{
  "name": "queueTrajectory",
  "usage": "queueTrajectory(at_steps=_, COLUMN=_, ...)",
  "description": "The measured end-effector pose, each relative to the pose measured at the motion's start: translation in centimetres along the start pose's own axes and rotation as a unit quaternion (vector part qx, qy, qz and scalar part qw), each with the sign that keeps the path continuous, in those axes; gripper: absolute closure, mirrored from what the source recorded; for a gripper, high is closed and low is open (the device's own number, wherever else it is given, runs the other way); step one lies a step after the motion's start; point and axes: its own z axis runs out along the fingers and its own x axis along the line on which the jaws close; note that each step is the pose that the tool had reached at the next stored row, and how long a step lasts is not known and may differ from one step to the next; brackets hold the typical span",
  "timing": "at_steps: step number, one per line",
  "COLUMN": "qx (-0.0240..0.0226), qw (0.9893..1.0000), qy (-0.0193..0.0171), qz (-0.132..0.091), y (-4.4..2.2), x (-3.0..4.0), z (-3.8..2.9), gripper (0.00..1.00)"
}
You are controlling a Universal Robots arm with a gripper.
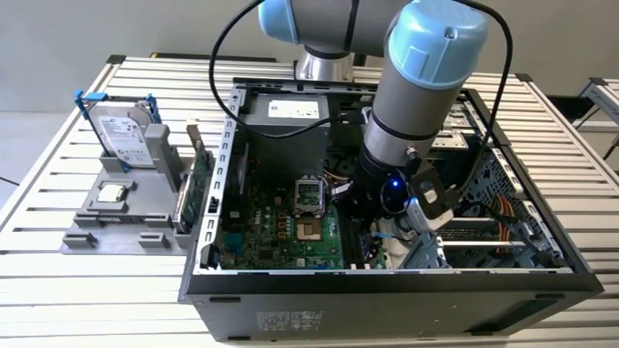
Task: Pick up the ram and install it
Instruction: 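Insert the ram into the slot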
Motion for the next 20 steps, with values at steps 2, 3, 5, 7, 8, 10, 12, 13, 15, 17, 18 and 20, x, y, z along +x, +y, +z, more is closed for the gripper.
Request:
queueTrajectory(at_steps=2, qx=0.0009, qw=1.0, qy=0.0, qz=0.0, y=-0.03, x=0.0, z=-0.05, gripper=0.0)
queueTrajectory(at_steps=3, qx=0.0012, qw=1.0, qy=0.0001, qz=0.0, y=-0.04, x=0.01, z=-0.07, gripper=0.0)
queueTrajectory(at_steps=5, qx=0.0014, qw=1.0, qy=0.0002, qz=0.0, y=-0.05, x=0.01, z=-0.07, gripper=0.0)
queueTrajectory(at_steps=7, qx=0.0021, qw=1.0, qy=0.0002, qz=0.0, y=-0.05, x=0.0, z=-0.09, gripper=0.0)
queueTrajectory(at_steps=8, qx=0.0021, qw=1.0, qy=0.0001, qz=0.0, y=-0.04, x=0.0, z=-0.1, gripper=0.0)
queueTrajectory(at_steps=10, qx=0.0022, qw=1.0, qy=0.0002, qz=0.0, y=-0.05, x=0.01, z=-0.23, gripper=0.0)
queueTrajectory(at_steps=12, qx=0.0022, qw=1.0, qy=0.0002, qz=0.0, y=-0.06, x=0.02, z=-0.69, gripper=0.0)
queueTrajectory(at_steps=13, qx=0.0023, qw=1.0, qy=0.0001, qz=0.0, y=-0.06, x=0.02, z=-0.95, gripper=0.0)
queueTrajectory(at_steps=15, qx=0.0023, qw=1.0, qy=0.0002, qz=0.0, y=-0.07, x=0.03, z=-1.6, gripper=0.0)
queueTrajectory(at_steps=17, qx=0.0022, qw=1.0, qy=0.0001, qz=0.0, y=-0.08, x=0.03, z=-2.29, gripper=0.0)
queueTrajectory(at_steps=18, qx=0.0023, qw=1.0, qy=0.0001, qz=0.0, y=-0.09, x=0.04, z=-2.6, gripper=0.0)
queueTrajectory(at_steps=20, qx=0.0023, qw=1.0, qy=0.0002, qz=0.0, y=-0.11, x=0.04, z=-3.05, gripper=0.0)
